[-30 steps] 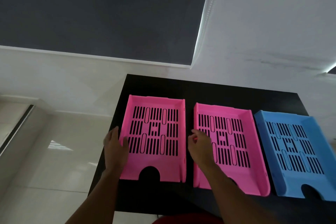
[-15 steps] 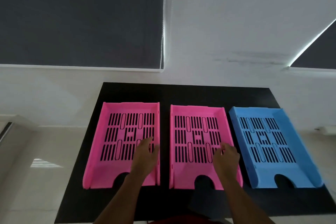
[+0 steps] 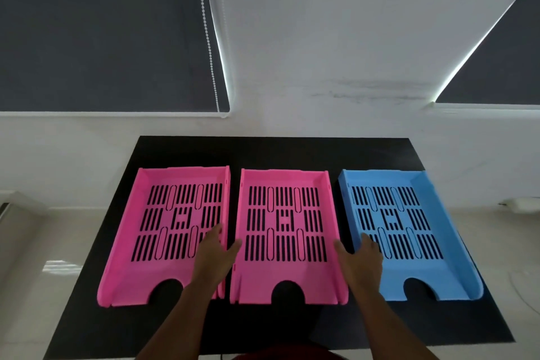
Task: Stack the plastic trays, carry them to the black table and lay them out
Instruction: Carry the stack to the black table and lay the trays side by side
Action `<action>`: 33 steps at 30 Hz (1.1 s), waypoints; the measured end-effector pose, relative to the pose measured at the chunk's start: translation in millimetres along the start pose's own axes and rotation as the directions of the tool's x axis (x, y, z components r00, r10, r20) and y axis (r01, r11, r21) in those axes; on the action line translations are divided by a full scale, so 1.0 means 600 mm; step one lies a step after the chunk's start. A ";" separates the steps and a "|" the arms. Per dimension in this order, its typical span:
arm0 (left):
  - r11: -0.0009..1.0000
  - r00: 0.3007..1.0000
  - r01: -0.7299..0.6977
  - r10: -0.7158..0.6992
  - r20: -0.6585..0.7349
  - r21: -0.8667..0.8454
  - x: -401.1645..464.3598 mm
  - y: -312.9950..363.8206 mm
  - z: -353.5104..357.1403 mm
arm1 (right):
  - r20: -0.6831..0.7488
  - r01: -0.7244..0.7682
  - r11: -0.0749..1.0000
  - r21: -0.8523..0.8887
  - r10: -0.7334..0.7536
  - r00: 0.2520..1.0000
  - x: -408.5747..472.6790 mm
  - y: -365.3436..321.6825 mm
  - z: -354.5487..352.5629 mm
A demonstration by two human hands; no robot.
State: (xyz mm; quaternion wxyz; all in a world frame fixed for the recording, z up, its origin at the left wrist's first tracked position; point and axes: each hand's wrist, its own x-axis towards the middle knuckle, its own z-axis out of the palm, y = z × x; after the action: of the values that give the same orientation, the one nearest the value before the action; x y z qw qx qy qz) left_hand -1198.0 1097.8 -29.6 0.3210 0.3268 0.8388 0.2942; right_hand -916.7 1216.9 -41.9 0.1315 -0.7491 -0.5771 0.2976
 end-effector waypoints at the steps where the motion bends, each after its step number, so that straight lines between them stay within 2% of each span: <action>1: 1.000 1.000 0.000 0.000 -0.007 0.004 -0.002 0.002 0.003 | 0.006 0.017 1.000 0.021 -0.017 1.000 -0.001 0.002 0.001; 7: 1.000 1.000 -0.009 0.009 -0.014 0.013 -0.013 0.008 0.015 | 0.053 0.064 0.993 0.104 -0.070 0.996 -0.002 -0.006 -0.001; 20: 0.998 0.998 -0.056 0.057 -0.013 0.035 -0.011 0.010 0.024 | 0.080 0.167 0.975 0.145 -0.179 0.981 0.003 0.003 0.014; 26: 0.997 0.998 -0.055 0.056 -0.007 0.047 -0.012 0.016 0.021 | 0.107 0.162 0.976 0.148 -0.179 0.978 0.000 0.002 0.016; 29: 0.997 0.998 -0.052 0.050 0.039 0.058 -0.018 0.013 0.014 | 0.136 0.152 0.976 0.152 -0.174 0.975 -0.004 0.006 0.014; 33: 0.993 0.997 -0.039 0.030 0.077 0.112 -0.030 0.000 0.009 | 0.105 0.098 0.978 0.186 -0.119 0.987 -0.017 0.021 0.013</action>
State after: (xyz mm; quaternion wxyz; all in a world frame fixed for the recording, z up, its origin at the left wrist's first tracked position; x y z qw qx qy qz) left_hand -1183.6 1086.2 -26.5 0.3280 0.3697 0.8358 0.2391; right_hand -913.1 1202.2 -52.1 0.1811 -0.6831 -0.5944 0.3837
